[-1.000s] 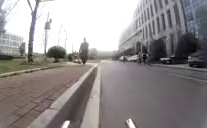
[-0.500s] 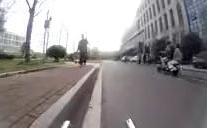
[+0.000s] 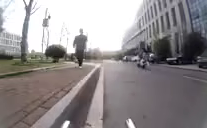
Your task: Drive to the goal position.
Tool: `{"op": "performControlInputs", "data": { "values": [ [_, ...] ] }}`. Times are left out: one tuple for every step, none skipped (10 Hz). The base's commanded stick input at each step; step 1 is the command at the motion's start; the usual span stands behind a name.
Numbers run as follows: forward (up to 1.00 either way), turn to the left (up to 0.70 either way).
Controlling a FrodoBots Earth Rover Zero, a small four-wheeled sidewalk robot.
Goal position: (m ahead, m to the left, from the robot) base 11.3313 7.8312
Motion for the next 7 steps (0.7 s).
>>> {"op": "performControlInputs", "data": {
  "values": [
    [0.67,-0.13],
    [0.67,-0.13],
    [0.67,-0.13],
    [0.67,-0.13],
    [0.67,-0.13],
    [0.67,-0.13],
    [0.67,-0.13]
  ]
}}
